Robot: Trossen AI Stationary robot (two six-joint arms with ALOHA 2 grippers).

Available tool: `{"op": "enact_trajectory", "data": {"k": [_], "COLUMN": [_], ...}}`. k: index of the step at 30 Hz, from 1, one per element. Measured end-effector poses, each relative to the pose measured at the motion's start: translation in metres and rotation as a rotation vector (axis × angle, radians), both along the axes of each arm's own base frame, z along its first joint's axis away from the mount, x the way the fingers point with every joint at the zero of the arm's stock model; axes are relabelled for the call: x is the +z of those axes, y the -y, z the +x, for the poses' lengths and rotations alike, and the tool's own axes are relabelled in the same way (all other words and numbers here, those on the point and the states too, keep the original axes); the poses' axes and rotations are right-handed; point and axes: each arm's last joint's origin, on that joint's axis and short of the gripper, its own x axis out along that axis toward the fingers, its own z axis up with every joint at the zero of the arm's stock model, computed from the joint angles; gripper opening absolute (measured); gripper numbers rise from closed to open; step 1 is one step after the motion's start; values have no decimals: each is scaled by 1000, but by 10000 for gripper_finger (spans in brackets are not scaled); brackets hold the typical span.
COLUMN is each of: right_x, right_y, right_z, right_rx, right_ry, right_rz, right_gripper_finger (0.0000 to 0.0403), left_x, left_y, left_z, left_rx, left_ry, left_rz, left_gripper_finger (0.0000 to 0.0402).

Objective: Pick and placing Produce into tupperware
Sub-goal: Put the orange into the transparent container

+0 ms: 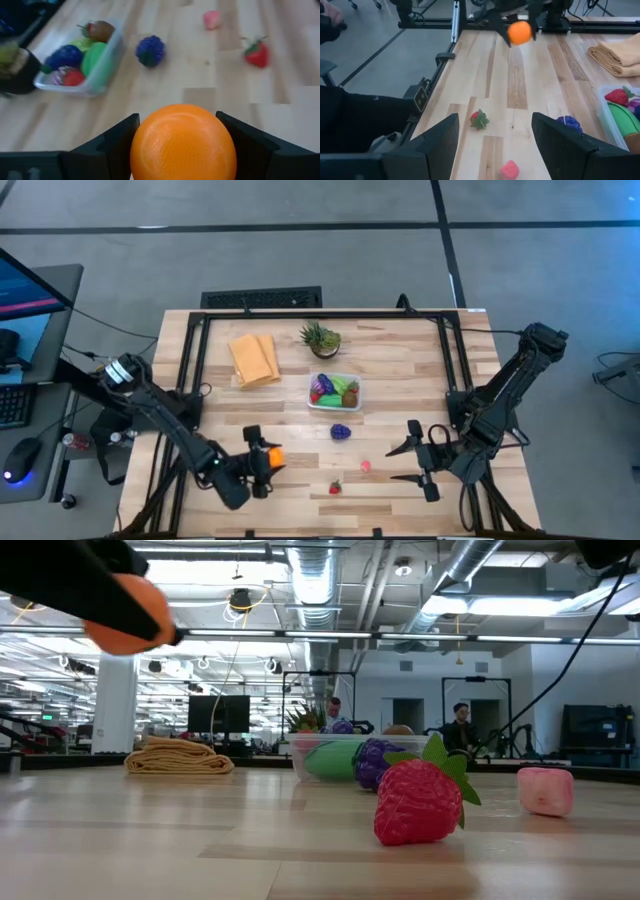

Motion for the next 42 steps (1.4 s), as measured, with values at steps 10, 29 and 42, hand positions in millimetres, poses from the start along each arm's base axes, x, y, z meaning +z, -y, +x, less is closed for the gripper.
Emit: {"op": "enact_trajectory", "data": {"k": [10,29,42], "right_x": [0,-2,-6], "right_y": [0,1,3], "right_z": [0,-1,-2], "right_rx": [18,19,3], "right_ry": [7,-8,-44], "right_rz": [-41,-61,-66], "right_gripper_finger": [246,246,246], "left_x": [5,23,31], "left_y": [-38,-134,-204], "left_z": [38,96,108], "left_rx": [-22,-145,-212], "left_ry": [-30,47,155], "left_rz": [133,135,9], "left_gripper_finger": [239,238,238]}}
